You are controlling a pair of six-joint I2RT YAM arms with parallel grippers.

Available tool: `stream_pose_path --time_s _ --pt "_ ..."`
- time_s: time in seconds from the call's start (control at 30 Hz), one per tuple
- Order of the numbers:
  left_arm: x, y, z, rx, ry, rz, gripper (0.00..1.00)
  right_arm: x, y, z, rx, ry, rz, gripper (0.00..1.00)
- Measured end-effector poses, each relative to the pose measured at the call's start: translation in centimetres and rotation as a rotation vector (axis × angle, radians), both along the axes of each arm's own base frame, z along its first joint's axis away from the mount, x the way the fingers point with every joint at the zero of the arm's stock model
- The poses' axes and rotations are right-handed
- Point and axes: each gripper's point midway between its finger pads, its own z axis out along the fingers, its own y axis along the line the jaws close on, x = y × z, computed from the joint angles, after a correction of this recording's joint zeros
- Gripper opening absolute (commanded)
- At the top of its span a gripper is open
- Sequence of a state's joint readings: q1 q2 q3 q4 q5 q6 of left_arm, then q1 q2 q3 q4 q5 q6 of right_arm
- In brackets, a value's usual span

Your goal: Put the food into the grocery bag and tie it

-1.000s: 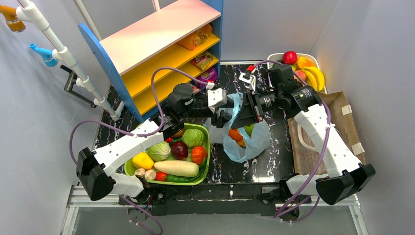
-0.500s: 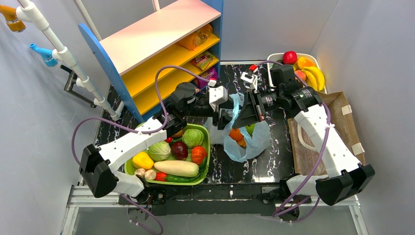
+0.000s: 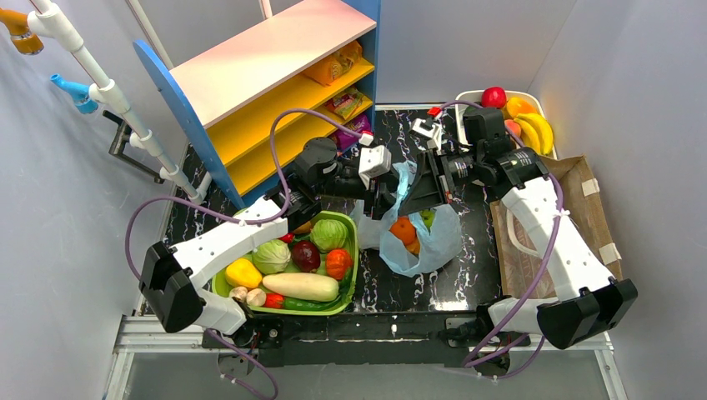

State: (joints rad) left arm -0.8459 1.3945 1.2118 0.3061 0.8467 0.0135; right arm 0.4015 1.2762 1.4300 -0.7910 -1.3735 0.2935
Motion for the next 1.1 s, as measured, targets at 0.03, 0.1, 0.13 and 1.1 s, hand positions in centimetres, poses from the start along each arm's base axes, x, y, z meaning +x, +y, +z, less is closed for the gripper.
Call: stream_pose_path --time_s 0.03,0.1,0.13,1.1 --pt "0.0 -0.1 0.0 0.001 0.004 -0.005 0.32 0.0 0.0 0.0 0.002 -0.001 0.0 0.01" --pt "-0.1 -0.2 -0.1 0.003 0.015 -0.012 0.22 0.2 0.0 -0.2 0.0 -0.004 -0.004 0.01" --pt "-0.2 -0.2 -0.1 0.004 0.019 -0.016 0.16 0.4 0.1 -0.3 -0.001 -0.005 -0.006 0.01" --pt "1.5 -0.9 0.8 -0.034 0.04 0.084 0.0 2.0 -2.3 -1.9 -0.164 -0.146 -0.324 0.43"
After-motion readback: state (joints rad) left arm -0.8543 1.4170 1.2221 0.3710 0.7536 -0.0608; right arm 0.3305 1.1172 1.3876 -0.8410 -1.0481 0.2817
